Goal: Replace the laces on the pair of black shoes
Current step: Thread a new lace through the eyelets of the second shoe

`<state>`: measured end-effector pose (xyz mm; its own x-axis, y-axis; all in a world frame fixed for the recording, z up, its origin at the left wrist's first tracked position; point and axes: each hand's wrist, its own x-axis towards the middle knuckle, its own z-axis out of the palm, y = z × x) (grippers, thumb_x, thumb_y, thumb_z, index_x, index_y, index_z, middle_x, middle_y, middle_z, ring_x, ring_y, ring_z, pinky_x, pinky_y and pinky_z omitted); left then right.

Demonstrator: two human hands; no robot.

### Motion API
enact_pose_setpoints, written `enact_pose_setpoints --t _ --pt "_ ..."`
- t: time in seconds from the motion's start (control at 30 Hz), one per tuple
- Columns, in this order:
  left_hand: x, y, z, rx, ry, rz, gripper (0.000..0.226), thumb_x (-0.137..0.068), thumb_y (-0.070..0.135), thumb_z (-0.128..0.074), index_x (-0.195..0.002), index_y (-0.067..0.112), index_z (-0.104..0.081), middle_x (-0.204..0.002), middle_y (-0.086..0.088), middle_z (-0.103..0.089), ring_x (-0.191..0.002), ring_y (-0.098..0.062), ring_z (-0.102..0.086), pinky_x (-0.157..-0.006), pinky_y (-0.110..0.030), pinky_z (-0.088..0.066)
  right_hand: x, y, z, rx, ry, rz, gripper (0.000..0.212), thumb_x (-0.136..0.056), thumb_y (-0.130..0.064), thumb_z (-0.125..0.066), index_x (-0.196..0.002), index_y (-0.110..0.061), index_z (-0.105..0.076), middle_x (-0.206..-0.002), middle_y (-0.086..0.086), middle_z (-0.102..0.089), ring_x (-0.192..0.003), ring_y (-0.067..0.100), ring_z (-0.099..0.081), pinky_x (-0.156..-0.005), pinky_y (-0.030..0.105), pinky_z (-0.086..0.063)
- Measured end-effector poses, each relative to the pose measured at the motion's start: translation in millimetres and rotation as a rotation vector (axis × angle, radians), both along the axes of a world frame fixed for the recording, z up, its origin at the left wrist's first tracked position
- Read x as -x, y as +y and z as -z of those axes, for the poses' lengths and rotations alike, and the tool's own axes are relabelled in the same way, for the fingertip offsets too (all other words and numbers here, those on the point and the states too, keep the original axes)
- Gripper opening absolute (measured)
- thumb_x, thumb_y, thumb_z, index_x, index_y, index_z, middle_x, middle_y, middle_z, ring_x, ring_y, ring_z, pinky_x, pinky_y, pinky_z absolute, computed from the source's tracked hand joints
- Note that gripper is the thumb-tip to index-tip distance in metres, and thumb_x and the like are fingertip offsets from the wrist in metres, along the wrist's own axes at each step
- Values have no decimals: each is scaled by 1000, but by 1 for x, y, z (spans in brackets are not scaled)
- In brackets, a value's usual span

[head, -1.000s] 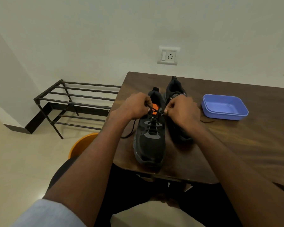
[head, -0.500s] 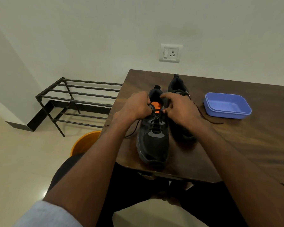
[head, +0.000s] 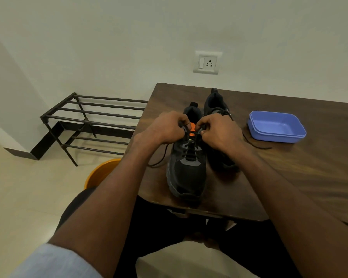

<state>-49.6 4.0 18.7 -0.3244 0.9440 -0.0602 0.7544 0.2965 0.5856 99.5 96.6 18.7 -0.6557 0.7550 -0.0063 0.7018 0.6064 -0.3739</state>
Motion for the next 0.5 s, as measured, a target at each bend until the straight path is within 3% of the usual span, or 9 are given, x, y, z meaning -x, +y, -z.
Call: enact_pose_setpoints --t 0.07,0.17,0.23,0.3,0.37,0.5 --pt "-2 1 -1 -22 -24 -30 24 -96 9 -61 -112 23 -73 -92 8 -64 -79 -5 -58 -65 -18 -43 1 -1 1 2 23 6 36 -91 -18 -65 -117 -42 -72 -103 -8 -65 -88 17 -60 -77 38 -56" --pt "-1 0 -3 -5 -45 -36 25 -96 9 -62 -117 21 -69 -87 10 -58 -77 -4 -57 -63 -17 -41 0 -1 -1 20 18 -1 31 -92 -24 -67 -122 -35 -68 -108 -4 -69 -95 20 -65 -85 44 -59" --pt "2 -2 -4 8 -110 -64 26 -96 8 -62 -120 18 -64 -89 5 -61 -82 -8 -62 -64 -19 -45 -5 2 -6 54 -82 49 17 -95 -31 -67 -110 -23 -69 -96 -1 -73 -90 20 -68 -84 45 -60" --pt "4 -7 -7 26 -261 -109 17 -99 10 -59 -115 14 -59 -93 -8 -72 -81 -19 -72 -62 -26 -53 -12 5 -13 139 -174 96 19 -98 -35 -65 -96 -16 -71 -77 0 -76 -83 18 -70 -77 39 -58" --pt "3 -12 -12 65 -403 -123 8 -104 16 -54 -108 11 -59 -94 -17 -76 -76 -23 -77 -59 -27 -57 -19 1 -19 276 -159 55 21 -101 -29 -62 -91 -15 -74 -71 -3 -77 -82 11 -69 -76 33 -53" --pt "-4 -14 -19 163 -525 -99 52 -108 50 -43 -107 5 -69 -90 -15 -77 -71 -22 -75 -64 -31 -60 -16 -18 -29 359 -12 -172 25 -100 -9 -57 -98 -19 -80 -87 -5 -79 -75 -1 -67 -77 25 -53"
